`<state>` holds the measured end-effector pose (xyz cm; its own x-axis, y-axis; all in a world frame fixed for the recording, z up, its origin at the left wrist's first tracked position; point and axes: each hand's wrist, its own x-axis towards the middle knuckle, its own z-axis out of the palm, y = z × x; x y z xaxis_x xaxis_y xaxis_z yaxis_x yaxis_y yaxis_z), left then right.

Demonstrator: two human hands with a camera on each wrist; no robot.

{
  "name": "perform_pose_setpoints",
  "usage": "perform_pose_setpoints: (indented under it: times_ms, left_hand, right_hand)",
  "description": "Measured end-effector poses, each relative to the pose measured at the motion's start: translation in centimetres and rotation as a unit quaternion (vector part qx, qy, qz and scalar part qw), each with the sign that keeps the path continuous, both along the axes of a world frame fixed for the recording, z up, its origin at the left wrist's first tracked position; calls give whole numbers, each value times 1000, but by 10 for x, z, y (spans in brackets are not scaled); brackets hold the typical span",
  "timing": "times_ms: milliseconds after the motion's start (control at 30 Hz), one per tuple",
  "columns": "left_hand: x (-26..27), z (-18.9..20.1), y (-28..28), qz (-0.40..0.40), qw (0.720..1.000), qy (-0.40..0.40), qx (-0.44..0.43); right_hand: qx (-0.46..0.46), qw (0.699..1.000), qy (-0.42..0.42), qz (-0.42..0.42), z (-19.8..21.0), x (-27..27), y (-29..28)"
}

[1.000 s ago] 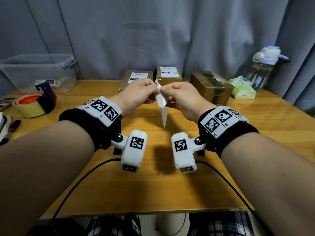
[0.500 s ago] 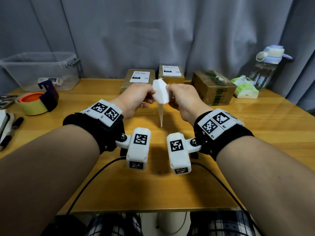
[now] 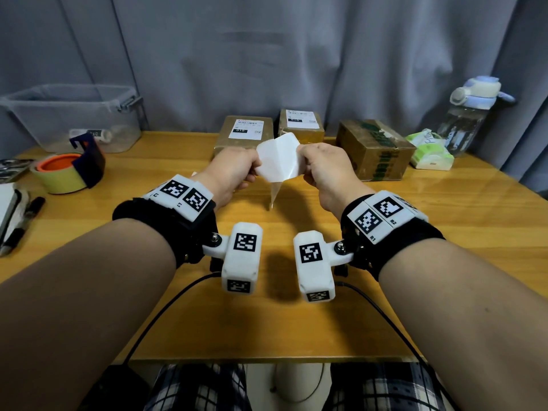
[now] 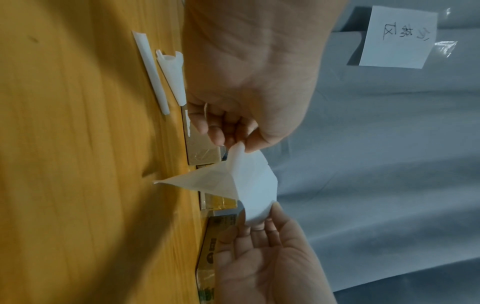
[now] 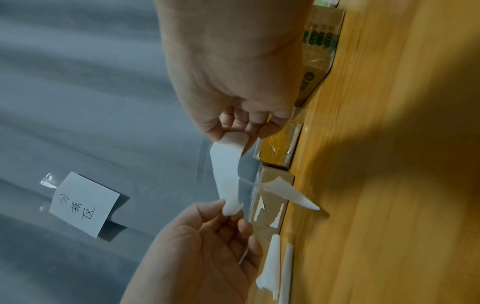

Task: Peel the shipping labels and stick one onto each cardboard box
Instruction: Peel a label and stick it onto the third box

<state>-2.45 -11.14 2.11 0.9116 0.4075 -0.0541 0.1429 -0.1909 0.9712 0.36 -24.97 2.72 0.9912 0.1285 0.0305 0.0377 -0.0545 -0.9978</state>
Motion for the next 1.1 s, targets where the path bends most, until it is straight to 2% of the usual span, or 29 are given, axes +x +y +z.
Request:
perform_pose_setpoints:
  times_ms: [167,433,567,700,1033,1100]
  left_hand:
    - [4,-5,4,17,999,-1,39]
    - [10,-12,10,18,982,21,187]
    - [4,-7,9,21,948,29,315]
    - [6,-10,14,11,892,20,452]
    - [5,-19,29,0,818,51,573]
    - [5,-21,32,6,814,63,578]
  right_hand:
    - [1,1000,-6,-10,-4,1,-1]
    - [4,999,-5,-32,-6,3,-3]
    - [2,999,-4,-40,-4,3,-3]
    - [7,998,2,-59,-2,1,-3]
    - [19,997,7,-68,-1,-3,5]
    - [28,997,7,-66,-1,-4,6]
